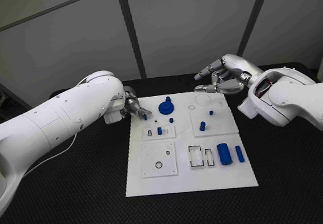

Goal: Assemble the parts on the task board

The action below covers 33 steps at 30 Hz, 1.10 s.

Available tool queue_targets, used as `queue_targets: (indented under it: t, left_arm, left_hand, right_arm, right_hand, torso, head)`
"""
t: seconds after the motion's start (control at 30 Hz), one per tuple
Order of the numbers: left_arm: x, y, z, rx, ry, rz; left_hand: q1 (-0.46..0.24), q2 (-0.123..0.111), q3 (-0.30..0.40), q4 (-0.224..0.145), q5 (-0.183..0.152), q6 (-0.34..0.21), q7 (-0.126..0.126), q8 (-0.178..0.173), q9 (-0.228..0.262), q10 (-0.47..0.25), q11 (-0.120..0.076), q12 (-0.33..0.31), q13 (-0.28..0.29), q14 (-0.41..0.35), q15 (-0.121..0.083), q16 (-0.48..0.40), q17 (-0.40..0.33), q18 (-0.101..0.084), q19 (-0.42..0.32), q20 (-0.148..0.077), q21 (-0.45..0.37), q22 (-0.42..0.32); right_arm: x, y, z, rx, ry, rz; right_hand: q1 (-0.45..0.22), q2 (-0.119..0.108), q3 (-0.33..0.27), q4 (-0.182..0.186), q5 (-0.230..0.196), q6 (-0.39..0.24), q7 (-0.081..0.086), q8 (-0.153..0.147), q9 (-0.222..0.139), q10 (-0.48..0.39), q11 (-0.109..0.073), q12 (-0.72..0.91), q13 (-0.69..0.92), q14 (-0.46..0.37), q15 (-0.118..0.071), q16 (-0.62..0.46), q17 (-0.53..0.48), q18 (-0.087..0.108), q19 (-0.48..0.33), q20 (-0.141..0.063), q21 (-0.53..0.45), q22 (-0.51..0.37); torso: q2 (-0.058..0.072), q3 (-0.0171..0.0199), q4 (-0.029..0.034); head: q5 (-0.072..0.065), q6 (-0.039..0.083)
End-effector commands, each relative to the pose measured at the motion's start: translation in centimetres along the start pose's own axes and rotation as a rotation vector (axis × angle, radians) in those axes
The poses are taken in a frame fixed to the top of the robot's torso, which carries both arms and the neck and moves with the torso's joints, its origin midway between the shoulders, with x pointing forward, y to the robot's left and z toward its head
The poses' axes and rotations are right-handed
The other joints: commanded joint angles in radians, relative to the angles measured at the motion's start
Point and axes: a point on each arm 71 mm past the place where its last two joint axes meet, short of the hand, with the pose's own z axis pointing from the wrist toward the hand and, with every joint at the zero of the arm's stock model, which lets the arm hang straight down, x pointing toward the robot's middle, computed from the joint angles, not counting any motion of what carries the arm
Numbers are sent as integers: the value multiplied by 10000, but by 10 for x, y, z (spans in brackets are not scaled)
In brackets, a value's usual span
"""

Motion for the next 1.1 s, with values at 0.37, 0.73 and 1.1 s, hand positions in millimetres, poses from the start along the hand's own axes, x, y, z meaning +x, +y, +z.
queue_targets:
  t: [0.37, 0.73, 1.1]
  left_arm:
    - [0, -4, 0, 320, -38, 8]
    - [-2, 0, -3, 772, -211, -666]
    - [1, 8, -20, 977, -596, -1211]
  left_hand:
    - [1441, 649, 596, -984, 500, 99, -111, -127, -181, 80, -58, -219, -27, 789, -5, 11, 1584, 4, 2, -24, -111, 15]
    - [2008, 806, 2591, -2407, 692, -82, 42, -85, -16, 59, 28, -686, -327, 779, 94, -23, 1535, 18, -85, 32, -215, -11]
    - [346, 26, 5017, -3221, 663, -45, 3, 82, 249, 211, 17, -671, -347, 795, 58, -4, 1548, -4, 38, 31, -187, 187]
  right_arm:
    - [0, 2, 1, -91, 27, -26]
    - [0, 1, 1, -58, 61, -33]
    - [-1, 0, 1, -17, 80, -42]
  right_hand:
    - [-79, 51, 3, -11, 66, 95, 7, -27, -11, 80, 14, 83, 28, 319, -17, -46, -6, 79, 349, -8, -61, 1562]
    - [-45, 114, 49, -31, 114, 118, 0, -22, -13, 98, 7, 120, 48, 326, -23, -45, 6, 78, 354, -12, -62, 1565]
    - [-59, 123, 49, -22, 115, 121, 1, -22, -13, 95, 7, 117, 43, 325, -23, -53, -2, 81, 348, -13, -72, 1556]
  torso:
    - [-5, -1, 3]
    - [-7, -5, 6]
    - [-30, 3, 29]
  head:
    - [8, -38]
    - [19, -49]
    - [88, -77]
